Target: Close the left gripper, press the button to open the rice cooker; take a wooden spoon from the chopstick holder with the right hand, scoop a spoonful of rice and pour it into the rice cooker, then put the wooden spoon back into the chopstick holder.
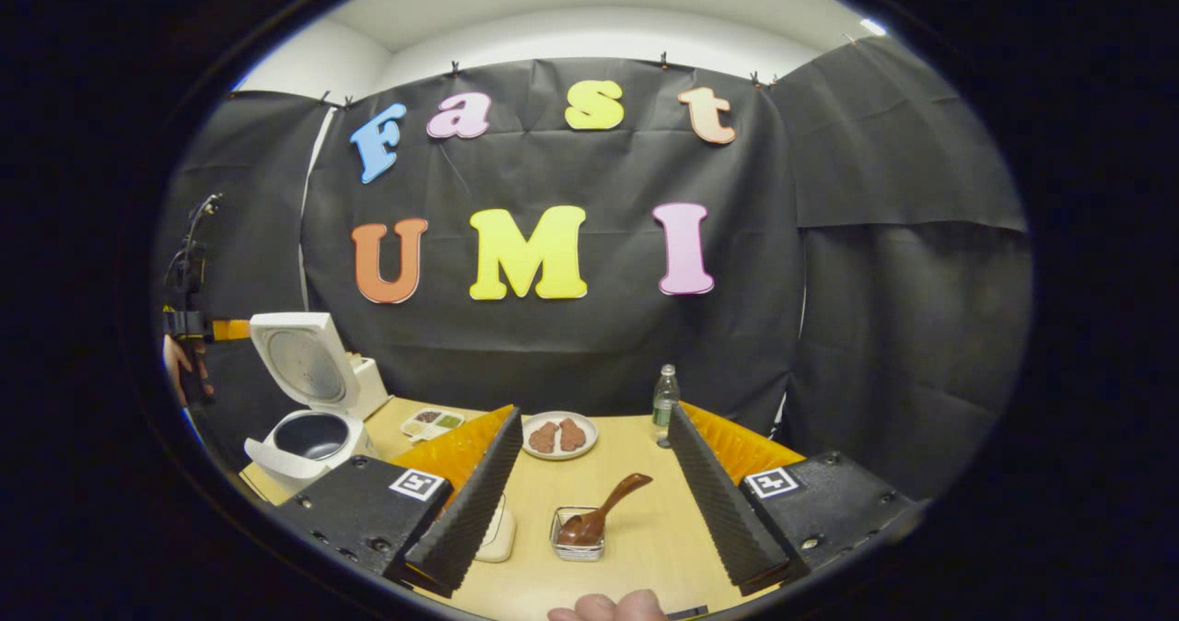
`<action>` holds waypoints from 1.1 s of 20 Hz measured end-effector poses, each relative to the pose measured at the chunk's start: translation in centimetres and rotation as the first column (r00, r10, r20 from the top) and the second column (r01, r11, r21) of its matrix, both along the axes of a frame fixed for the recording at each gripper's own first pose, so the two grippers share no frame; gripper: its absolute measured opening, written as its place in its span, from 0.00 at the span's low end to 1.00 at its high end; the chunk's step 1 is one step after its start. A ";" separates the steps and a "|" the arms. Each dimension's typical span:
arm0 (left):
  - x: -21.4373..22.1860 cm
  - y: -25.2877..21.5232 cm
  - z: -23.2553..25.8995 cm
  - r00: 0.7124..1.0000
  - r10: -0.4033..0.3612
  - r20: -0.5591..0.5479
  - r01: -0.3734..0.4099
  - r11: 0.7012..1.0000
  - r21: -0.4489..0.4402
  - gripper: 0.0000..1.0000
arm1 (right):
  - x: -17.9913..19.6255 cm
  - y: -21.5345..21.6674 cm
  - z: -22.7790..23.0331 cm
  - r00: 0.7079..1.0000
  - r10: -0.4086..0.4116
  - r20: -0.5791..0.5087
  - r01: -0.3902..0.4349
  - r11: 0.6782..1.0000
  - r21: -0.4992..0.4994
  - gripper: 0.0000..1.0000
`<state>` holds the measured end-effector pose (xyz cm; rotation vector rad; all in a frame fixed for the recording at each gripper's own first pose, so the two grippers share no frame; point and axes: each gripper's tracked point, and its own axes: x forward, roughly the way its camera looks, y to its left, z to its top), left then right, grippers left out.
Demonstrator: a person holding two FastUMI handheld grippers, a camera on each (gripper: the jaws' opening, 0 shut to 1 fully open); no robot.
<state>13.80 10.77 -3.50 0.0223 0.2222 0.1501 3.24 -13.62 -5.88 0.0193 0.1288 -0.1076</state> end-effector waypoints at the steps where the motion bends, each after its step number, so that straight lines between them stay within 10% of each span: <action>1: -0.8 -0.5 0.4 1.000 -0.003 0.016 0.003 1.000 0.002 0.57 | -0.1 -0.1 -0.3 1.000 0.002 -0.004 -0.002 1.000 0.008 1.00; 7: -4.2 -3.4 0.9 0.998 -0.013 0.061 0.016 0.999 -0.045 0.95 | -0.2 -0.5 -2.6 0.998 0.017 -0.053 -0.015 0.999 0.038 1.00; 22: -11.4 -10.3 1.9 0.996 -0.053 0.076 0.054 0.999 -0.008 0.94 | 4.8 -4.3 -14.9 0.962 0.079 -0.260 -0.043 0.989 0.143 1.00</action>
